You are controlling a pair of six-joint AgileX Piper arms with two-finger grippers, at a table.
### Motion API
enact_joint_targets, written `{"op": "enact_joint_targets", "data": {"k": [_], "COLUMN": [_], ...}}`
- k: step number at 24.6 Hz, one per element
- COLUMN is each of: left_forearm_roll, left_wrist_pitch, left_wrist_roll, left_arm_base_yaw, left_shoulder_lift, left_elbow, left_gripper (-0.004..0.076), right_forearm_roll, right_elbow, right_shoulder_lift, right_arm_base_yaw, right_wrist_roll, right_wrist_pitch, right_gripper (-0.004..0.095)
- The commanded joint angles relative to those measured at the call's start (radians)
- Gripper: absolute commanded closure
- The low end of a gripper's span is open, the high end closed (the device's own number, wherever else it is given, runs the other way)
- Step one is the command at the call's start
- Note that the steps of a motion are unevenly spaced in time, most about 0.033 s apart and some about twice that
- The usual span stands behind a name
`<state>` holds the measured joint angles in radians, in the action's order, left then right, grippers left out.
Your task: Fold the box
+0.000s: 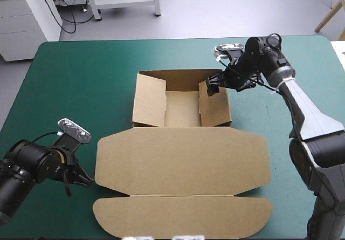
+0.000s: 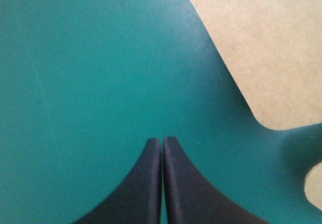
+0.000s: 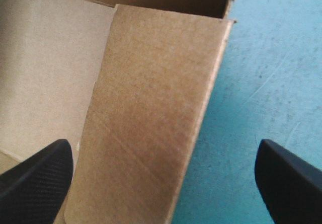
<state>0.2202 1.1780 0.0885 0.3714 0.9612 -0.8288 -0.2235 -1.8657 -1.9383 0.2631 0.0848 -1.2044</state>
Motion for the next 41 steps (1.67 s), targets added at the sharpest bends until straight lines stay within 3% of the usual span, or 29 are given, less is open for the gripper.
{"op": "enact_joint_targets", "data": {"k": [1,7,11,13,14,15,26,28,32,35,41], "left_forearm_roll": [0.013,0.013,0.013,0.013,0.013,0.013,0.013,0.013,0.013,0.013,0.013], "left_wrist_pitch": [-0.033,-0.054,-0.061,-0.061,-0.061,-0.061,-0.061,-0.061,-0.054,-0.047,-0.036], "left_wrist_roll": [-0.018,-0.027,-0.027,-0.027,-0.027,-0.027,-0.027,-0.027,-0.028,-0.028,-0.028], "left_arm_base_yaw": [0.006,0.006,0.006,0.006,0.006,0.006,0.006,0.006,0.006,0.006,0.006], "left_shoulder_lift": [-0.024,-0.048,-0.050,-0.050,-0.050,-0.050,-0.050,-0.050,-0.050,-0.050,-0.050], "left_elbow": [-0.005,-0.005,-0.005,-0.005,-0.005,-0.005,-0.005,-0.005,-0.005,-0.005,-0.005], "left_gripper": [0.0734,0.0734,0.0734,0.0734,0.0734,0.0734,0.0734,0.0734,0.0734,0.0734,0.0734], "right_forearm_roll": [-0.039,-0.043,-0.041,-0.046,-0.046,-0.046,-0.025,0.022,0.233,0.290,0.287], "right_elbow": [-0.028,-0.028,-0.028,-0.028,-0.028,-0.028,-0.030,-0.032,-0.032,-0.032,-0.032], "right_shoulder_lift": [0.012,-0.048,-0.063,-0.063,-0.063,-0.063,-0.059,-0.043,0.024,0.056,0.078], "right_arm_base_yaw": [-0.004,-0.004,-0.004,-0.004,-0.004,-0.004,-0.004,-0.005,-0.019,-0.062,-0.223], "right_wrist_roll": [0.008,0.014,0.014,0.014,0.014,0.014,0.022,0.031,0.037,0.037,0.052], "right_wrist_pitch": [0.020,0.010,0.003,0.002,0.002,0.002,0.029,0.065,0.147,0.165,0.170], "right_gripper": [0.0007,0.0023,0.0189,0.0580,0.0694,0.0919,0.0927,0.0927,0.0927,0.0927,0.0927]}}
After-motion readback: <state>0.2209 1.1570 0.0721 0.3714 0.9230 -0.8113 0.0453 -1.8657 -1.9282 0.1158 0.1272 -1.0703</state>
